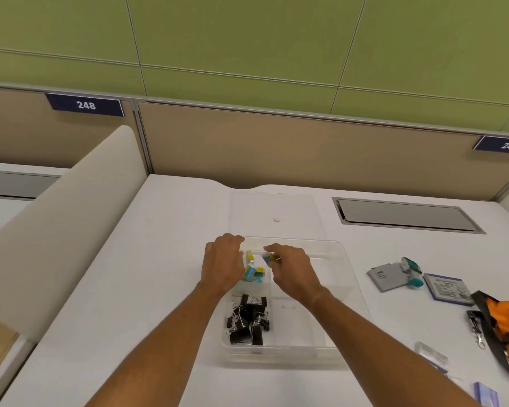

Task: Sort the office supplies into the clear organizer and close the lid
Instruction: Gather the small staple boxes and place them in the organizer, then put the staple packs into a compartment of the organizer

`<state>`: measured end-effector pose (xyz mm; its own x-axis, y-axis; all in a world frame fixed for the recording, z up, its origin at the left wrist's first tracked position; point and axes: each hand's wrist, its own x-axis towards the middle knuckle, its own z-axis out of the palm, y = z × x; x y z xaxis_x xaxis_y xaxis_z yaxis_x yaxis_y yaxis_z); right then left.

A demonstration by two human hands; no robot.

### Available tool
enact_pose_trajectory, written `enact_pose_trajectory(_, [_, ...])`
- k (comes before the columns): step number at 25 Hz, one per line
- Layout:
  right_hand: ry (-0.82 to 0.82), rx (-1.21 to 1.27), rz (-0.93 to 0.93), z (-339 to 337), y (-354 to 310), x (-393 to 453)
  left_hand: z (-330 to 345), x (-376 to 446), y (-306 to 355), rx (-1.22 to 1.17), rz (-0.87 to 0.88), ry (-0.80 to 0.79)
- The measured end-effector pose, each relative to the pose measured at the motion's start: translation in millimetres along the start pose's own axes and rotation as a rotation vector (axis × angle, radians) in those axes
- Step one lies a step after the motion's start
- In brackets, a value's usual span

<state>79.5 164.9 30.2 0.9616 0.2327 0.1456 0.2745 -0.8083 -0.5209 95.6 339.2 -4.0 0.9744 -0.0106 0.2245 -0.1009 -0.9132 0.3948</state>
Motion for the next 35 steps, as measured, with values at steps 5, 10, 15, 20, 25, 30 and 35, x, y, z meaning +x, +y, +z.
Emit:
enact_pose_trajectory(5, [-0.069,0.055,0.056,15,-11,10,-6,-11,-16,0.039,-0.043,0.030])
enact_pose_trajectory(10, [-0.082,-0.004,0.022,12,-9,4,-11,-22,-18,0.079,-0.045,-0.010])
enact_pose_trajectory(15, [-0.045,-0.155,-0.021,2,7,-24,-15,-31,1,0.106,0.023,-0.111])
enact_pose_trajectory(20, [-0.032,-0.344,0.020,-11,31,-53,-12,-47,30,0.158,0.105,-0.124])
enact_pose_trajectory(25, [-0.007,-0.369,0.124,-28,60,-86,8,-63,64,0.149,0.175,-0.147])
enact_pose_trajectory(30, [0.018,-0.360,0.214,-54,97,-122,29,-78,110,0.142,0.245,-0.163])
enact_pose_trajectory(35, [0.023,-0.356,0.260,-84,133,-151,44,-91,163,0.156,0.281,-0.180])
